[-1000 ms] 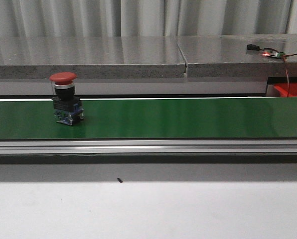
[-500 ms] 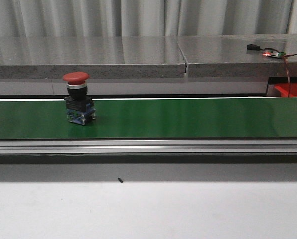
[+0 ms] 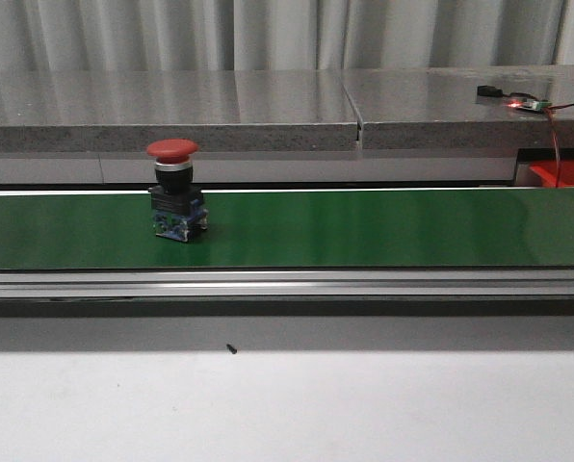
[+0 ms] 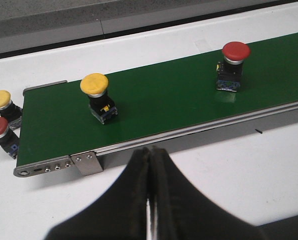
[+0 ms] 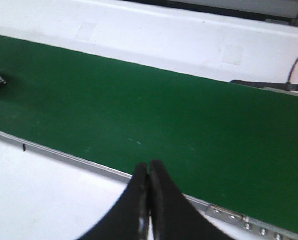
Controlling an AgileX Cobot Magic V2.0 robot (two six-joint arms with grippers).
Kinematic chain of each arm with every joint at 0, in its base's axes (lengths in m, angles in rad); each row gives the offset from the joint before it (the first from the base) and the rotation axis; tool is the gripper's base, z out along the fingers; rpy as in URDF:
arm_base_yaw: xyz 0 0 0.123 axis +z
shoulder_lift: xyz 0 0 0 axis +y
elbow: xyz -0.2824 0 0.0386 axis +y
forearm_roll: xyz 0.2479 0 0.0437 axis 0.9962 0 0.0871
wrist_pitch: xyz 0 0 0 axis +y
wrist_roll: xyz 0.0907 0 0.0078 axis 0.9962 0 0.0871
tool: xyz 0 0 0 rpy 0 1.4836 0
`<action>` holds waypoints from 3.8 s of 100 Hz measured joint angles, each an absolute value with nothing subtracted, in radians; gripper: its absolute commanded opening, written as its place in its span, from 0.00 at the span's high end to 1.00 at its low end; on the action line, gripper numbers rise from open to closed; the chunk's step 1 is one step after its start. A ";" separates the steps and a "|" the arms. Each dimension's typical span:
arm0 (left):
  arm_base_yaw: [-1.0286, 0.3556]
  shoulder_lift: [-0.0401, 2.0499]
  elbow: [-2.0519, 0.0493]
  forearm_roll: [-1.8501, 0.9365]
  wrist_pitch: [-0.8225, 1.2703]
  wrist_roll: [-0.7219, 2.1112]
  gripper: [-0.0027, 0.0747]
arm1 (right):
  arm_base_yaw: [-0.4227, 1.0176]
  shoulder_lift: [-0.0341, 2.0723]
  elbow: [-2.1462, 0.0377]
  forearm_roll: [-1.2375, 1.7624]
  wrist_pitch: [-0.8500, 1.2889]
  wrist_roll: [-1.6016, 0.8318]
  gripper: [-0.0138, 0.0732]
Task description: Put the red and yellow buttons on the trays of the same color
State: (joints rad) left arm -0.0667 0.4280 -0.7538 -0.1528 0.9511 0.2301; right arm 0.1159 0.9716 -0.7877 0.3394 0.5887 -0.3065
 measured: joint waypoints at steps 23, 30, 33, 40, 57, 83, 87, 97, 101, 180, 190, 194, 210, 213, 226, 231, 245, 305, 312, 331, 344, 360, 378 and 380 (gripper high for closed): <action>-0.067 0.428 -0.754 -0.153 0.951 0.230 0.99 | 0.243 1.140 -0.903 0.339 0.617 -0.321 0.54; -0.067 0.428 -0.754 -0.153 0.951 0.230 0.99 | 0.276 1.186 -0.941 0.339 0.633 -0.328 0.38; -0.067 0.428 -0.754 -0.153 0.951 0.230 0.99 | 0.290 1.203 -0.956 0.339 0.639 -0.333 0.31; -0.067 0.428 -0.754 -0.153 0.951 0.230 0.99 | 0.314 1.242 -0.995 0.339 0.655 -0.335 0.21; -0.067 0.428 -0.754 -0.153 0.951 0.230 0.99 | 0.338 1.321 -1.099 0.339 0.715 -0.341 0.18; -0.067 0.428 -0.754 -0.153 0.951 0.230 0.99 | 0.340 1.431 -1.241 0.339 0.820 -0.341 0.18; -0.067 0.428 -0.754 -0.153 0.951 0.230 0.99 | 0.342 1.444 -1.255 0.339 0.822 -0.341 0.18; -0.067 0.428 -0.754 -0.153 0.951 0.230 0.99 | 0.350 1.477 -1.281 0.339 0.834 -0.343 0.18; -0.067 0.428 -0.754 -0.153 0.951 0.230 0.99 | 0.360 1.491 -1.292 0.339 0.839 -0.347 0.18; -0.067 0.428 -0.754 -0.153 0.951 0.230 0.99 | 0.459 1.752 -1.408 0.338 0.832 -0.422 0.18; -0.067 0.428 -0.754 -0.153 0.951 0.230 0.99 | 0.459 1.790 -1.457 0.340 0.828 -0.427 0.18; -0.067 0.428 -0.754 -0.153 0.951 0.230 0.99 | 0.459 1.807 -1.476 0.344 0.827 -0.426 0.19; -0.067 0.428 -0.754 -0.153 0.951 0.230 0.99 | 0.459 1.870 -1.534 0.350 0.828 -0.428 0.25; -0.067 0.428 -0.754 -0.153 0.951 0.230 0.99 | 0.459 1.879 -1.540 0.350 0.828 -0.428 0.29; -0.067 0.428 -0.754 -0.153 0.951 0.230 0.99 | 0.459 1.896 -1.549 0.350 0.837 -0.428 0.54; -0.067 0.428 -0.754 -0.153 0.951 0.230 0.99 | 0.459 1.898 -1.550 0.350 0.837 -0.430 0.62; -0.067 0.428 -0.754 -0.153 0.951 0.230 0.99 | 0.459 1.898 -1.550 0.350 0.838 -0.436 0.72; -0.067 0.428 -0.754 -0.153 0.951 0.230 0.99 | 0.350 1.660 -1.438 0.357 0.841 -0.444 0.72; -0.067 0.428 -0.754 -0.153 0.951 0.230 0.99 | 0.320 1.619 -1.407 0.357 0.840 -0.444 0.72; -0.067 0.428 -0.754 -0.153 0.951 0.230 0.99 | 0.214 1.511 -1.326 0.357 0.839 -0.446 0.72; -0.067 0.428 -0.754 -0.153 0.951 0.230 0.99 | 0.118 1.438 -1.271 0.357 0.839 -0.446 0.72; -0.067 0.428 -0.754 -0.153 0.951 0.230 0.99 | -0.030 1.373 -1.216 0.357 0.839 -0.446 0.72; -0.067 0.428 -0.754 -0.153 0.951 0.230 0.99 | -0.180 1.353 -1.194 0.357 0.830 -0.446 0.72; -0.067 0.428 -0.754 -0.153 0.951 0.230 0.99 | -0.196 1.353 -1.194 0.357 0.828 -0.446 0.72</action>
State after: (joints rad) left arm -0.0667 0.4280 -0.7538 -0.1528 0.9511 0.2301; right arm -0.1958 1.3532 -1.1941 0.3569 0.8279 -0.4465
